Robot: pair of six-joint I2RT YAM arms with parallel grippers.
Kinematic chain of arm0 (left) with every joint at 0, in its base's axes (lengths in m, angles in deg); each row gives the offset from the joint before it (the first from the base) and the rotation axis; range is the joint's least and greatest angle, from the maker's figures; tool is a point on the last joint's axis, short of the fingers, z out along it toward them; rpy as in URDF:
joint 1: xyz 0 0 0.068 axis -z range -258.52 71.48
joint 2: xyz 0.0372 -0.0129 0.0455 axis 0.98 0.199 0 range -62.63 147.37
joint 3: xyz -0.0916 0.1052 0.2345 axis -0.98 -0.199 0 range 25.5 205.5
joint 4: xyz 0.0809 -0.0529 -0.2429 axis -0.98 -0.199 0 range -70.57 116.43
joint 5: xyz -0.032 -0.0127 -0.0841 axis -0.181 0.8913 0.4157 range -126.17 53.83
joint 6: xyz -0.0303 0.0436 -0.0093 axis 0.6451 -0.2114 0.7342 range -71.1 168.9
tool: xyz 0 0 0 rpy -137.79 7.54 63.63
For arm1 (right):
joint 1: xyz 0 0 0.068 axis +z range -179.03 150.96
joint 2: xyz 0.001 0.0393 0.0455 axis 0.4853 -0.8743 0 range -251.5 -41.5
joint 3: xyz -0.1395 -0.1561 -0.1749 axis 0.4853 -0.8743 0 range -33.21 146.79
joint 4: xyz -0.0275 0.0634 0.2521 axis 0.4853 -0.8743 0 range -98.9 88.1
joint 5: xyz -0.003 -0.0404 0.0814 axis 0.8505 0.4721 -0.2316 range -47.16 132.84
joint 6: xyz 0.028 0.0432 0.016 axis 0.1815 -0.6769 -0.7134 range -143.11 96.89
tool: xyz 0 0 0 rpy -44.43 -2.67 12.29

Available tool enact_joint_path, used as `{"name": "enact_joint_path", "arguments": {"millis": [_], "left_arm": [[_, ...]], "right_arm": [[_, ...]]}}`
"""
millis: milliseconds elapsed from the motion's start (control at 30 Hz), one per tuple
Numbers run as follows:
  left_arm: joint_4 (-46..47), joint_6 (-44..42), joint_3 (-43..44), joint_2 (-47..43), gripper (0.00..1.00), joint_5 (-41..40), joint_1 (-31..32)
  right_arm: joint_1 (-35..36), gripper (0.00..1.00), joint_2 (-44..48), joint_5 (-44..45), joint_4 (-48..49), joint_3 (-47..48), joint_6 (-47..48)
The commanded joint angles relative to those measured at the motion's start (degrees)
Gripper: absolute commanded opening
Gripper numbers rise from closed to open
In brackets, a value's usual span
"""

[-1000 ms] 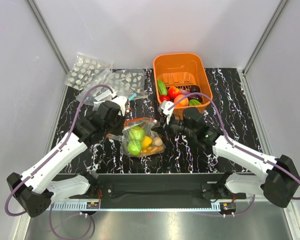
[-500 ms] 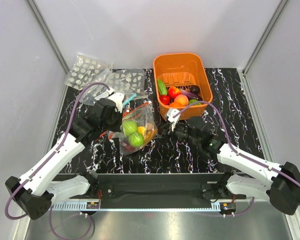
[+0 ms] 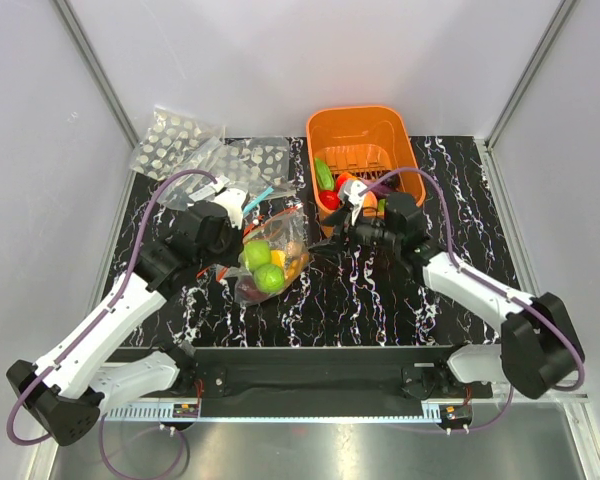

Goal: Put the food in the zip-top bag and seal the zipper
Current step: Zip the zipper food storage bag at the center of the board.

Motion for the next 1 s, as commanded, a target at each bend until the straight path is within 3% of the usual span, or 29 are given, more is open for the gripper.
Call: {"name": "enact_joint_path", "arguments": {"millis": [0,467,600,700,733,833,867,967], "left_arm": [[3.3,-0.8,-0.1,-1.0,0.00,1.0,-0.2],[1.6,0.2,0.3,-1.4,0.00,1.4,-0.2],[1.1,0.3,-0.1,-1.8,0.00,1.4,-0.2],[1.3,0.4,-0.2,-1.5,0.00,1.4,-0.2],[1.3,0.4,-0.2,-1.2,0.00,1.3,-0.2],[1.1,0.4,0.6,-0.5,0.00,1.2,-0.2],[0.9,0.3,0.9,-0.3,0.00,1.2,-0.2],[0.4,0.3,2.0,0.4,0.02,1.3,-0.2]], "right_arm": [[-2.1,0.89,-3.6,-9.8,7.2,4.6,1.4],[-3.9,0.91,-22.3,-15.1,11.6,18.8,1.4],[-3.7,0.84,-25.6,-17.3,13.8,21.2,-0.3],[-3.7,0.70,-27.6,-19.3,15.3,22.7,-2.8],[-3.9,0.57,-28.2,-19.6,17.1,22.7,-3.4],[-3.6,0.37,-28.7,-19.6,19.6,22.0,-6.7],[-3.6,0.25,-28.6,-19.6,20.0,21.8,-7.5],[-2.9,0.07,-27.0,-18.7,20.6,20.1,-7.8]]}}
